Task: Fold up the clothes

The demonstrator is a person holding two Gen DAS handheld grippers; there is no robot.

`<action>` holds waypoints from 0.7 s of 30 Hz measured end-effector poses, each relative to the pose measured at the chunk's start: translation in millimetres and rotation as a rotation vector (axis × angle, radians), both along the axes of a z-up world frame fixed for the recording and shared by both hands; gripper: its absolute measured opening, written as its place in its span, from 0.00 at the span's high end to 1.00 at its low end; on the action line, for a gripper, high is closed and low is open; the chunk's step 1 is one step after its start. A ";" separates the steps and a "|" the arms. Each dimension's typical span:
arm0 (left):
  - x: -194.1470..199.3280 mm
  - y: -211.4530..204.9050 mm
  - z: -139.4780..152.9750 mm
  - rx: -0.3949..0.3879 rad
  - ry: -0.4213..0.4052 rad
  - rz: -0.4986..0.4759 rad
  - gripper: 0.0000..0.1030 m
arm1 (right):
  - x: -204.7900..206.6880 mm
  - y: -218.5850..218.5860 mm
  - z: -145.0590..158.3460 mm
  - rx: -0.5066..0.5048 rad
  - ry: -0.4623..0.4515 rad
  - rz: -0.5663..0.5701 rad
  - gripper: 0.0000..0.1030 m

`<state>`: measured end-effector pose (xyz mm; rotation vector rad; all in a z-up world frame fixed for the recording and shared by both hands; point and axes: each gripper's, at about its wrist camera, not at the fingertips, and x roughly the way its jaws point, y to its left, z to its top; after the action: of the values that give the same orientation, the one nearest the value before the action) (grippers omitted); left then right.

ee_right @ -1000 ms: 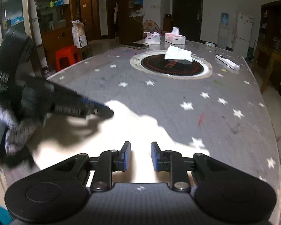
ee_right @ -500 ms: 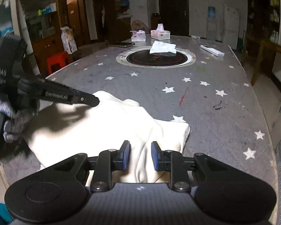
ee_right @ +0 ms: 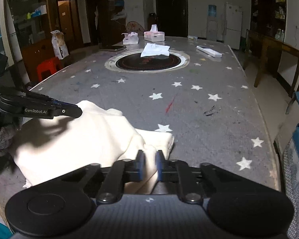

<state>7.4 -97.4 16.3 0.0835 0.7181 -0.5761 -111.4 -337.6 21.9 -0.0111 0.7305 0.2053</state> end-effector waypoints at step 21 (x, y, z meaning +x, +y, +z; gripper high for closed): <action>-7.0 -3.2 -2.3 0.030 -0.054 -0.015 0.89 | -30.7 18.4 20.8 -0.086 -0.097 0.101 0.93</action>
<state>0.4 -100.6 14.0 0.1320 0.6745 -0.5759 -142.2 -319.2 42.7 -0.1398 0.6417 0.2679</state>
